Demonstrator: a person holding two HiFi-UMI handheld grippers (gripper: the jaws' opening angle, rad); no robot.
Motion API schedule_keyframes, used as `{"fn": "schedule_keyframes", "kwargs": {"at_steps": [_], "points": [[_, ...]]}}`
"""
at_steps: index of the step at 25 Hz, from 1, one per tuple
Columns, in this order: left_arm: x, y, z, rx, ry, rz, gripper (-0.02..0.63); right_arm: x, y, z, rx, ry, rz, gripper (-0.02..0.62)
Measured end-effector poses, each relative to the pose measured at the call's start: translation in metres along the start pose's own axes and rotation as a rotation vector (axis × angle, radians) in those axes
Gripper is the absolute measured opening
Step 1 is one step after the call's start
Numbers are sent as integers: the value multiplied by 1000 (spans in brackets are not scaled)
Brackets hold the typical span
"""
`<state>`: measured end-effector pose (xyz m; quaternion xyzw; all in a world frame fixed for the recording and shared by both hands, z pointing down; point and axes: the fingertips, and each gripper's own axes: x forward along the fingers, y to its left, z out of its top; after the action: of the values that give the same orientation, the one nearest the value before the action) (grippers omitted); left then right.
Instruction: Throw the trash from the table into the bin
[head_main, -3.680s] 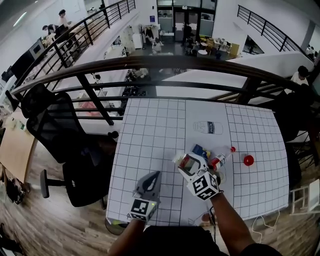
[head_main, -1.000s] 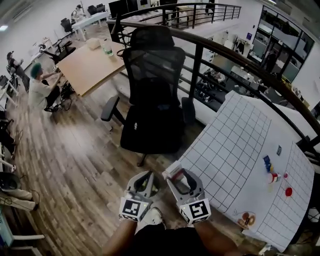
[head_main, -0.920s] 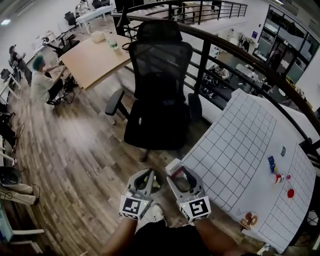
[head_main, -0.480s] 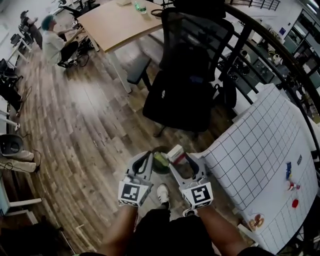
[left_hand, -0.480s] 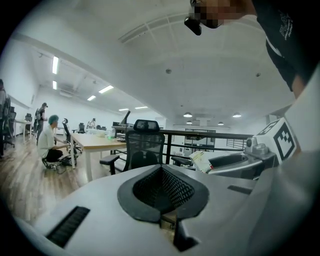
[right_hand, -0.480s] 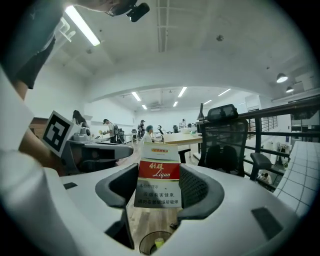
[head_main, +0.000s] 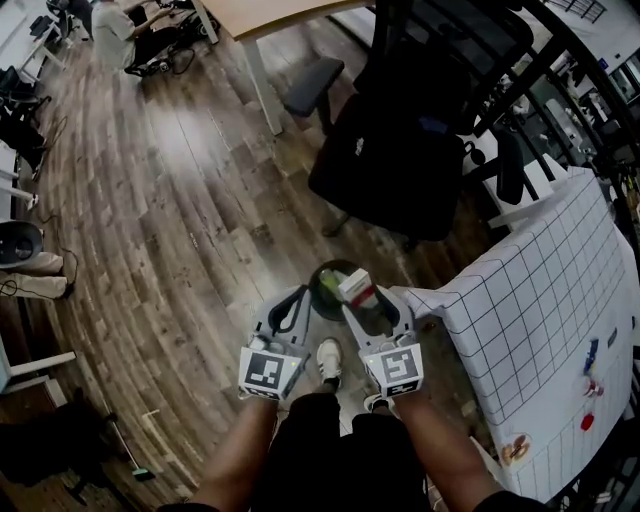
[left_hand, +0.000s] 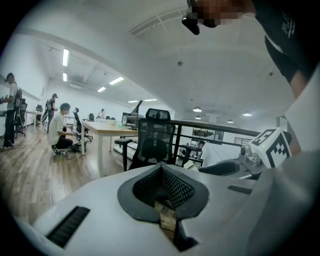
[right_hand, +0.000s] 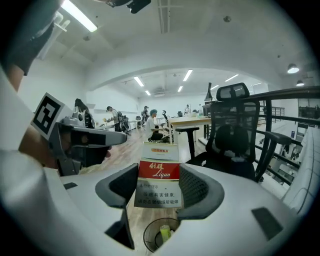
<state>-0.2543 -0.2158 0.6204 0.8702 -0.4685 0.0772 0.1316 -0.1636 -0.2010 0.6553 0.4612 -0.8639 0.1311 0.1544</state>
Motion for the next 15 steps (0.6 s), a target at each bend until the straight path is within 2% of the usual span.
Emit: {"fn": "schedule_keyframes", "kwargs": {"at_steps": [3, 8, 15], "points": [[-2, 7, -23, -25, 35, 14, 18, 10, 2, -29, -8, 56, 6, 273], [3, 17, -48, -40, 68, 24, 18, 30, 9, -62, -78, 111, 54, 272], [-2, 27, -78, -52, 126, 49, 18, 52, 5, -112, -80, 258, 49, 273]]}}
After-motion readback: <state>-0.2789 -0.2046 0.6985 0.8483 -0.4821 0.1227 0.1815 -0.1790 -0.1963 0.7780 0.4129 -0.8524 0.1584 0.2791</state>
